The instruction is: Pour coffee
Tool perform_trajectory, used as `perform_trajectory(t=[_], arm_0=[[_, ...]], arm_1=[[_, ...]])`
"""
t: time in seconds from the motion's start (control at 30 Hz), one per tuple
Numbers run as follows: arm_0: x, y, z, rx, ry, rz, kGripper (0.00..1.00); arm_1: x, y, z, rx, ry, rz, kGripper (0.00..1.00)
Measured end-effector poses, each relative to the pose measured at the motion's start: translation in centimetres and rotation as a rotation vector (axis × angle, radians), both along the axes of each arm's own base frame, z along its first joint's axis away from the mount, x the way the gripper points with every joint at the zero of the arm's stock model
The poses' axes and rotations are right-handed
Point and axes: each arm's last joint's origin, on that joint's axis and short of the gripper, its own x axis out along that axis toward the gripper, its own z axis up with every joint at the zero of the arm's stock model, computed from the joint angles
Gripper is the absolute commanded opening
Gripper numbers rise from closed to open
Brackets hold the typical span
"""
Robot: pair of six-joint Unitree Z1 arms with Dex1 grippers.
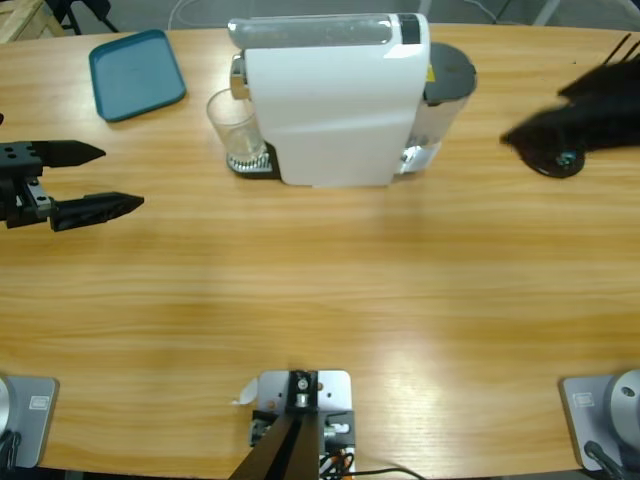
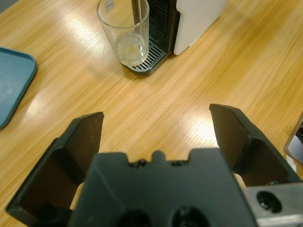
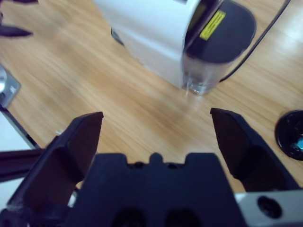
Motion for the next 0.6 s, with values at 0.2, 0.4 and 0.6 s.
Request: perform_trajectory(t=[0.2, 0.4, 0.6], arm_0=[[0.0, 0.0, -0.1, -0.002, 0.006, 0.006, 0.968], [0.1, -0.1, -0.1, -0.006, 0.0, 0.006, 0.968], [0.2, -0.2, -0.2, -0.002, 0.007, 0.006, 0.968]], arm_1=[[-1.0, -0.4, -4.3, -0.008, -0.036, 0.022, 1.0], [-2.0, -1.4, -6.6, 0.031, -0.128, -0.005, 1.0], [-2.4, -1.6, -6.7, 0.054, -0.172, 0.004, 1.0]])
